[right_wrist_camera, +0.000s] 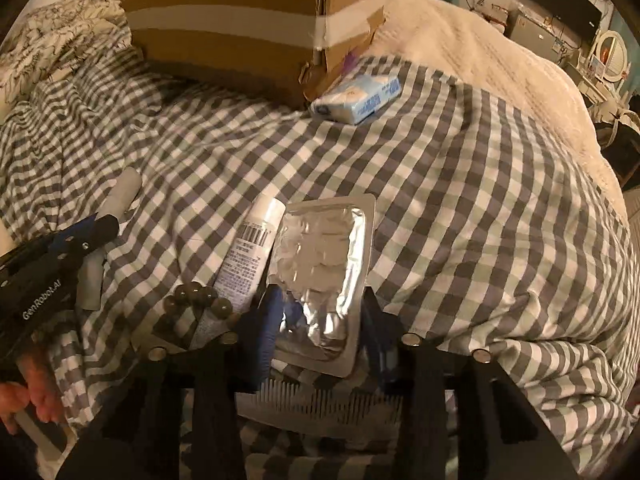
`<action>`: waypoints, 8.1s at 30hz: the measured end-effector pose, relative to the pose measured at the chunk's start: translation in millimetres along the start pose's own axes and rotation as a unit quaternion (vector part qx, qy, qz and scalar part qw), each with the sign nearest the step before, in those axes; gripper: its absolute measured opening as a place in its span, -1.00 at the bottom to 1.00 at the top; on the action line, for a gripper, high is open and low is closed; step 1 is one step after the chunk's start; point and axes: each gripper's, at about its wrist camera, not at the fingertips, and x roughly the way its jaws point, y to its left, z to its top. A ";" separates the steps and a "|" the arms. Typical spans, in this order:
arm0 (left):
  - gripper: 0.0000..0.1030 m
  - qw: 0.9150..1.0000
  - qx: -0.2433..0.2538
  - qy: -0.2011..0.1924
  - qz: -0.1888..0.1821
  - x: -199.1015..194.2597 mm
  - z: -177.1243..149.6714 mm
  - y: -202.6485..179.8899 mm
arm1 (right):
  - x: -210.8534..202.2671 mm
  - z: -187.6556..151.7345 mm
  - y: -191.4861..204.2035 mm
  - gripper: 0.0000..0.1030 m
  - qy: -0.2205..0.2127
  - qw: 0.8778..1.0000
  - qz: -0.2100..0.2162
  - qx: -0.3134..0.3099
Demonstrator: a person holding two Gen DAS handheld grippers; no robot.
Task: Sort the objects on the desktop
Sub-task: 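Grasp the white tube with the left tool while the right tool grasps the foil blister pack, then carry the white tube and blister pack into the cardboard box and release both, then move both tools back to the bead bracelet and small white bottle, then grasp the bead bracelet with the left tool while the right tool grasps the small white tube, then carry the bracelet and white tube over the cardboard box and open both tools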
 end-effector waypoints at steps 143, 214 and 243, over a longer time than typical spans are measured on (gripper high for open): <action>-0.78 0.984 0.106 0.076 -0.119 26.7 -14.2 -77.0 | -82.6 0.5 -45.2 0.42 -0.063 0.993 0.095 -0.029; -0.78 0.990 -0.046 0.043 -0.122 3.9 22.2 -1.3 | 41.7 29.5 21.8 -0.36 0.028 0.994 0.104 0.022; -0.78 0.988 0.020 -0.146 -0.051 -60.3 272.5 -39.4 | -86.3 243.4 8.1 -0.54 -0.160 0.978 0.131 0.007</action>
